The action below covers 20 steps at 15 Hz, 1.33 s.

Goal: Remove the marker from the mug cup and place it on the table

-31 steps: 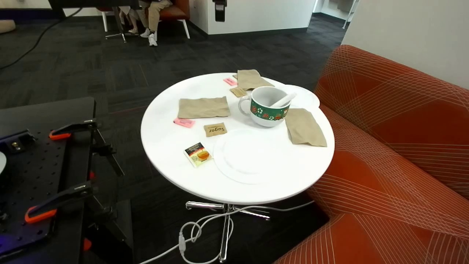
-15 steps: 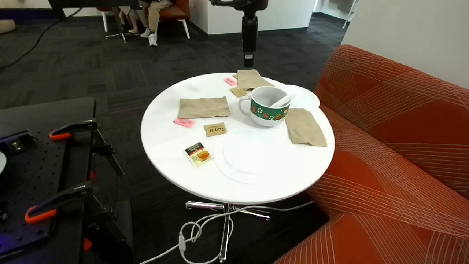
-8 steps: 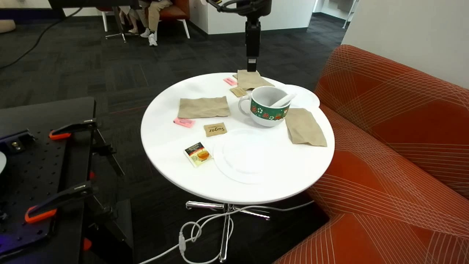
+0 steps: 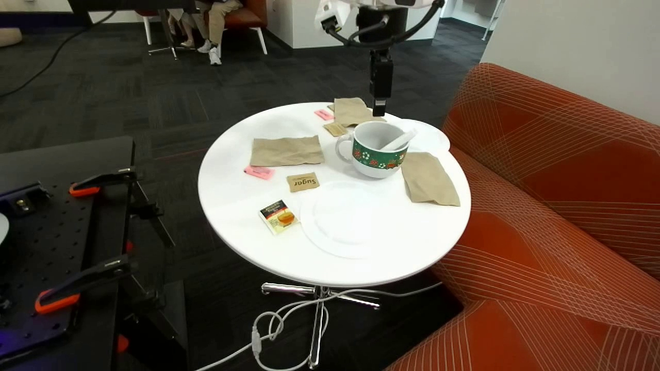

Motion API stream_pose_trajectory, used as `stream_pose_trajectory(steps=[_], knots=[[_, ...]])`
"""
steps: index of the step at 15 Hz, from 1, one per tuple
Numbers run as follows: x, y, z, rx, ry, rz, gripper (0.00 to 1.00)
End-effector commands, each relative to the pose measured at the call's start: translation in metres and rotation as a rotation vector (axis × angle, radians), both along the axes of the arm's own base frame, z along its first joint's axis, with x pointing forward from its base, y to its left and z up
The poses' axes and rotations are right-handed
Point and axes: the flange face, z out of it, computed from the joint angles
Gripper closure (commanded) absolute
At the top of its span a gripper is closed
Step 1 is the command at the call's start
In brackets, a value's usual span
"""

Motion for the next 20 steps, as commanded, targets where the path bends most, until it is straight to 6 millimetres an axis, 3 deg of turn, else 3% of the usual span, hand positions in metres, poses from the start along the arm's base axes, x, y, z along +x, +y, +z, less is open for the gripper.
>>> stream_pose_trajectory(steps=[1,7,14,20], knots=[[0.025,-0.006,-0.013,-0.011,-0.006,0.006,0.0],[0.037,-0.003,-0.037,-0.004,0.024,0.012,0.0],[0.018,-0.003,-0.069,-0.004,0.051,0.004,0.0],[0.013,-0.003,-0.081,-0.012,-0.003,0.002,0.0]])
